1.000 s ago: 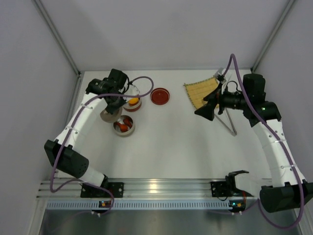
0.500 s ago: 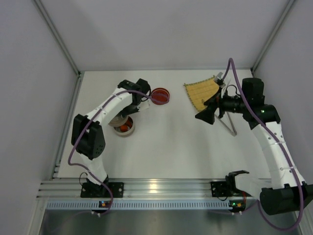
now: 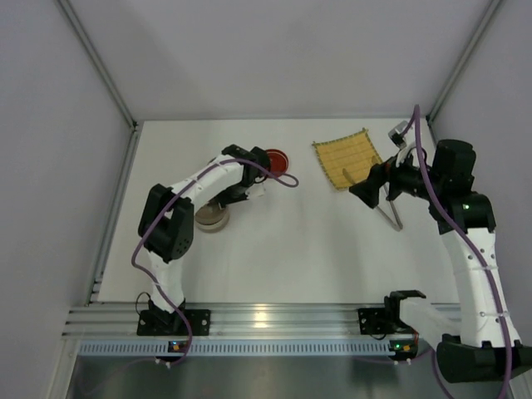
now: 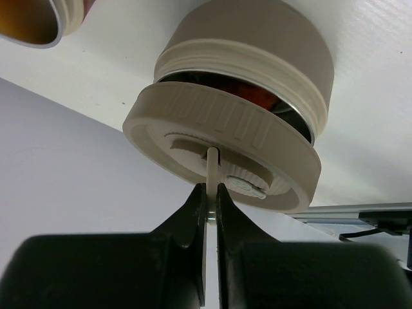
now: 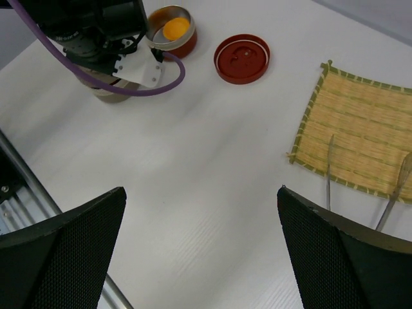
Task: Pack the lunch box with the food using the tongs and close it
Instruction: Close the box lid on the packing box.
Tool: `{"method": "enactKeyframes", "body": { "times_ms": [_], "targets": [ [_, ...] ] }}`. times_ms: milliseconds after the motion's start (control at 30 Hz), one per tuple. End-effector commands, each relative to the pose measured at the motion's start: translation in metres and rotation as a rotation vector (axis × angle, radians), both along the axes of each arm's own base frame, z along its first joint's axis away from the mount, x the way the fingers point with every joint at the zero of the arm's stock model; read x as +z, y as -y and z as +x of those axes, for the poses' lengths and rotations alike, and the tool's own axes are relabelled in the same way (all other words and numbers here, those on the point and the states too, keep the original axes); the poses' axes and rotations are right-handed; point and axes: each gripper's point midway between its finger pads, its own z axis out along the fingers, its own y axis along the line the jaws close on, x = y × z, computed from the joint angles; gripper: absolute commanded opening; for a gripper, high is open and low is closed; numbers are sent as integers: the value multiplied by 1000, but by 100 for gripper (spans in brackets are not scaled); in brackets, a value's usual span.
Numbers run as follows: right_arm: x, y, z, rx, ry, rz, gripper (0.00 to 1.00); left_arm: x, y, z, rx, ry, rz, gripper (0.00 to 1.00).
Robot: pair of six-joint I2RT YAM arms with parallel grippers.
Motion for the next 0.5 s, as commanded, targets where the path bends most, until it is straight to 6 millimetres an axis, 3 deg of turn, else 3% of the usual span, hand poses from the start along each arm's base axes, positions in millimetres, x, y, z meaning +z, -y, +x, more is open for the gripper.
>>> {"method": "enactKeyframes", "body": {
  "times_ms": [0, 467],
  "targets": [
    [14, 13, -1, -81, 48, 2, 99, -6, 4, 0, 20, 5, -12, 6],
    [10, 8, 1, -70, 24, 35, 99, -22, -1, 2, 58, 24, 34, 7]
  ]
}}
